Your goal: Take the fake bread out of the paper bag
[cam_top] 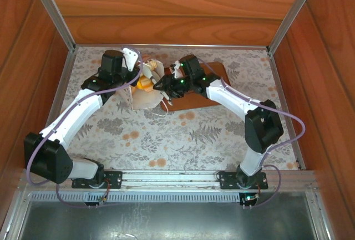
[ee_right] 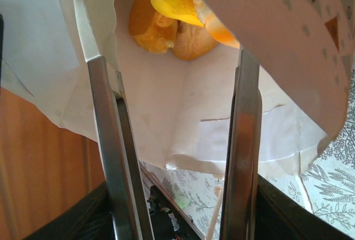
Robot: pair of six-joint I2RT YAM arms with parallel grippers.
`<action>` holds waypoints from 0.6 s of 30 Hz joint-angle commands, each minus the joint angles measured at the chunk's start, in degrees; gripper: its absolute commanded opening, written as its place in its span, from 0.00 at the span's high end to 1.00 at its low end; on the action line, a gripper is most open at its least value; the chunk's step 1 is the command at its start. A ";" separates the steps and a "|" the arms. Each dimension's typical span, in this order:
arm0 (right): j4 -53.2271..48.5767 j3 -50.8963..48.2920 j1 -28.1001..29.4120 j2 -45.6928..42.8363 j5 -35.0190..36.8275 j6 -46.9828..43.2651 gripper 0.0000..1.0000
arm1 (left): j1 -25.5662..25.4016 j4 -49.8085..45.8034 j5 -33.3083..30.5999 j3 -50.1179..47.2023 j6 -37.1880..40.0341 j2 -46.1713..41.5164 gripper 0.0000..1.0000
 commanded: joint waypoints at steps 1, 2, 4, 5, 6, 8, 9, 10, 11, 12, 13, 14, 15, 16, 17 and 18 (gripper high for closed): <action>3.03 1.68 -0.25 0.89 -0.97 0.60 0.44 | -0.49 2.45 1.11 -0.12 -0.49 -0.17 1.00; 3.49 1.68 -0.28 0.88 -1.16 0.73 0.44 | -0.54 2.31 0.94 -0.19 -0.45 -0.17 1.00; 4.21 1.54 -0.33 0.86 -1.82 0.95 0.44 | -0.49 2.32 0.93 -0.14 -0.47 -0.17 1.00; 4.56 1.46 -0.35 0.80 -2.11 1.08 0.44 | -0.47 2.35 0.92 -0.03 -0.42 -0.17 1.00; 4.72 1.31 -0.41 0.66 -2.39 1.21 0.44 | -0.53 2.36 0.89 -0.03 -0.43 -0.18 1.00; 5.60 0.48 -0.47 0.26 -2.81 1.76 0.43 | -0.48 2.34 0.89 -0.02 -0.46 -0.14 1.00; 5.96 -0.05 -0.50 -0.11 -2.83 1.98 0.42 | -0.48 2.32 0.91 -0.05 -0.43 -0.12 1.00; 6.30 -0.59 -0.51 -0.44 -2.84 2.21 0.41 | -0.47 2.38 0.94 0.00 -0.41 -0.17 1.00; 6.69 -1.15 -0.49 -0.85 -2.75 2.43 0.41 | -0.52 2.33 0.85 -0.02 -0.41 -0.17 1.00; 6.88 -1.61 -0.49 -1.09 -2.76 2.53 0.40 | -0.54 2.38 0.86 0.09 -0.47 -0.17 1.00; 7.00 -2.08 -0.51 -1.43 -2.65 2.62 0.40 | -0.50 2.36 0.89 0.10 -0.41 -0.17 1.00; 7.09 -2.38 -0.60 -1.58 -2.50 2.62 0.40 | -0.54 2.37 0.92 0.19 -0.48 -0.08 1.00; 7.04 -2.53 -0.55 -1.71 -2.44 2.63 0.40 | -0.52 2.31 0.96 0.16 -0.49 -0.08 1.00; 7.02 -2.58 -0.69 -1.68 -2.40 2.63 0.40 | -0.54 2.27 1.06 0.26 -0.51 -0.08 1.00; 7.16 -2.81 -0.77 -1.71 -2.40 2.70 0.40 | -0.51 2.26 1.18 0.21 -0.57 -0.02 1.00; 7.33 -2.97 -0.86 -1.72 -2.48 2.71 0.40 | -0.52 2.30 1.14 0.28 -0.58 0.00 1.00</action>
